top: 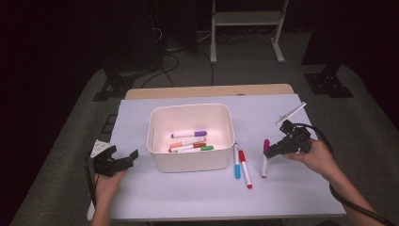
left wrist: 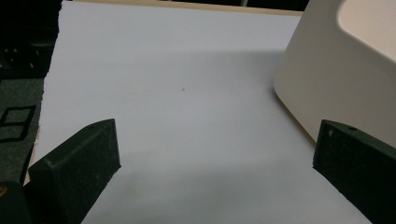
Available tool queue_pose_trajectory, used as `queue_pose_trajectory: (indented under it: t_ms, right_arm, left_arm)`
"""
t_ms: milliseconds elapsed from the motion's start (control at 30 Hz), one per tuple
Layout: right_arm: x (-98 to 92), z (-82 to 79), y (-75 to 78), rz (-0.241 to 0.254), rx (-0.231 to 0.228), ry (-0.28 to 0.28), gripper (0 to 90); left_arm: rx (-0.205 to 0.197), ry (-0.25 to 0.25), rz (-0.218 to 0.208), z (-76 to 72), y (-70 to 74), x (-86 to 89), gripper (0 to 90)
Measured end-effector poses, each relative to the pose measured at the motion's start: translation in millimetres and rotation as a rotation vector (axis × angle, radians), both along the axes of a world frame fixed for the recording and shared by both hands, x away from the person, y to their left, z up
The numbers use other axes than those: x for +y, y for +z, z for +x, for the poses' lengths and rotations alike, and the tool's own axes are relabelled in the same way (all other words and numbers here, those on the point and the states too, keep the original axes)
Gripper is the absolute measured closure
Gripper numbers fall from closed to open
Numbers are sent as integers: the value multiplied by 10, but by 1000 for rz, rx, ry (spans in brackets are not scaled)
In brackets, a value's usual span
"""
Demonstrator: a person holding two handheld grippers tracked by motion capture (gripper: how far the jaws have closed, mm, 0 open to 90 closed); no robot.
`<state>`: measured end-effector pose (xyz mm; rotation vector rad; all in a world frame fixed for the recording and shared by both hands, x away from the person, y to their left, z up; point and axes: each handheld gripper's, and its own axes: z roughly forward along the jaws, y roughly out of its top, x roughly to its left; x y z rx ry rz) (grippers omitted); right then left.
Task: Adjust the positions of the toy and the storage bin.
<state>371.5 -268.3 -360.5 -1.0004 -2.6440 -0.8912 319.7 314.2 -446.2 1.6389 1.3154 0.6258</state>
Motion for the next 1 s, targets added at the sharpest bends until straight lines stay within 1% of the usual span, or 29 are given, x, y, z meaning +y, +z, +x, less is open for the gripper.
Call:
queue_pose_trajectory:
  t_ms: [33,133,233,333,367,433,467,500,533,667,767,833,933,967,1000]
  right_arm:
    - [8,16,47,7,-7,1,725]
    - [29,46,126,7,-22,1,726]
    - [45,68,194,22,-30,6,725]
    - [88,75,284,18,-43,18,725]
    - [102,80,320,18,-55,23,725]
    - [135,83,416,16,-69,30,725]
    - [162,88,493,16,-81,39,726]
    - [162,88,493,16,-81,39,726]
    - [177,92,525,15,-91,46,726]
    - [293,101,742,9,-120,70,726]
    - [414,112,929,6,-151,96,726]
    - [510,111,1072,5,-168,111,726]
    - [676,123,1281,17,-202,153,725]
    - [775,134,1369,27,-216,175,725]
    - [775,134,1369,27,-216,175,725]
  left_arm:
    - [0,1,0,-1,1,1,0]
    - [-2,0,1,-3,2,10,0]
    - [-2,2,-1,-5,2,14,0]
    - [-2,1,1,-3,2,9,0]
    - [-2,1,0,-1,2,5,0]
    - [-1,1,-1,-1,2,1,0]
    - [-1,1,0,-2,4,1,0]
    - [-1,1,0,-2,4,1,0]
    - [-1,1,0,-2,4,3,0]
    - [-1,1,0,-1,3,3,0]
    - [-1,1,-4,3,2,-1,0]
    - [-2,1,-3,4,1,1,0]
    - [-1,0,-4,2,3,4,0]
    - [-1,0,-5,2,3,3,0]
    - [-1,1,-4,2,3,2,0]
